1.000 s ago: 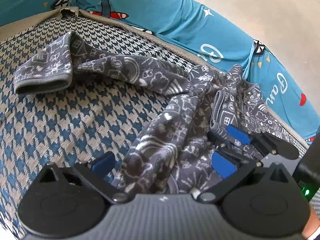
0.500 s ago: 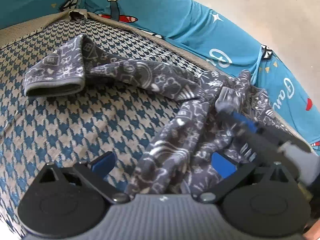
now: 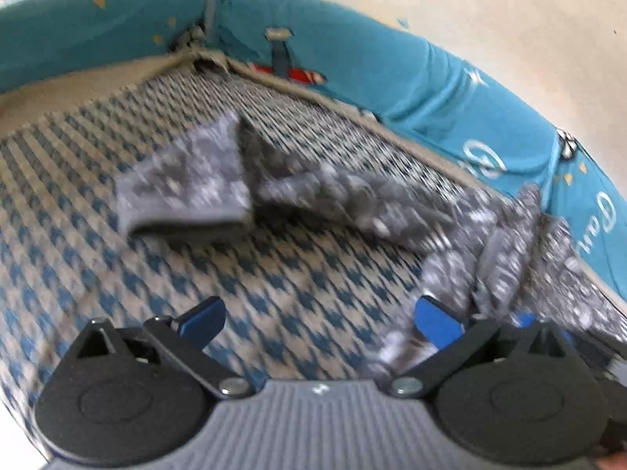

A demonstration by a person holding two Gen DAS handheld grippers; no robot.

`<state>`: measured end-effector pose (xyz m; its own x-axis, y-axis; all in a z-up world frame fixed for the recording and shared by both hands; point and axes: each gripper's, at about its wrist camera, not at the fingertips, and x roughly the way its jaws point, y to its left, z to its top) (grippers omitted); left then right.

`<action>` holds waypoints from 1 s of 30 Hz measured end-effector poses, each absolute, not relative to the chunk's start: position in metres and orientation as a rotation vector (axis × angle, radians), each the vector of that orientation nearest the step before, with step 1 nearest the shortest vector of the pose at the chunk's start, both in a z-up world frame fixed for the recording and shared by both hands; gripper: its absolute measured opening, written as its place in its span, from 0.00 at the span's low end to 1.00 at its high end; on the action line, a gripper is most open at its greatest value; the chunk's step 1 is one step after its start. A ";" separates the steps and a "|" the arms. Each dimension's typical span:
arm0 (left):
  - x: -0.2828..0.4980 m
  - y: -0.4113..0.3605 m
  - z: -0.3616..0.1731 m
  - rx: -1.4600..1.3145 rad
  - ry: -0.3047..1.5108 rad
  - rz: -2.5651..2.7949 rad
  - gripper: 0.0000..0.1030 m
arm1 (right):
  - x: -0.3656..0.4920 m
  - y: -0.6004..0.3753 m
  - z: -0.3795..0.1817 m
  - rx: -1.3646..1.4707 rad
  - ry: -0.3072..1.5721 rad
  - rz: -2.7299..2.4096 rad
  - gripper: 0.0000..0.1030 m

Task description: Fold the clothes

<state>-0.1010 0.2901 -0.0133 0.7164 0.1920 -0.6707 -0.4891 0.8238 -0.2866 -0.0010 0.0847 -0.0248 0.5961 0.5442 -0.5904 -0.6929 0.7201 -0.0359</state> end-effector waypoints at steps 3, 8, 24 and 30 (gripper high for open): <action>-0.099 0.296 -0.011 -0.378 0.640 0.436 1.00 | -0.007 0.072 -0.018 -0.222 0.618 0.703 0.38; -0.085 0.300 -0.017 -0.219 0.659 0.449 1.00 | -0.025 0.055 -0.008 -0.180 0.625 0.684 0.38; -0.055 0.331 -0.031 -0.058 0.715 0.500 0.82 | -0.037 0.056 -0.011 -0.221 0.609 0.681 0.38; -0.060 0.340 -0.029 -0.079 0.738 0.512 0.75 | -0.037 0.057 -0.014 -0.228 0.608 0.677 0.38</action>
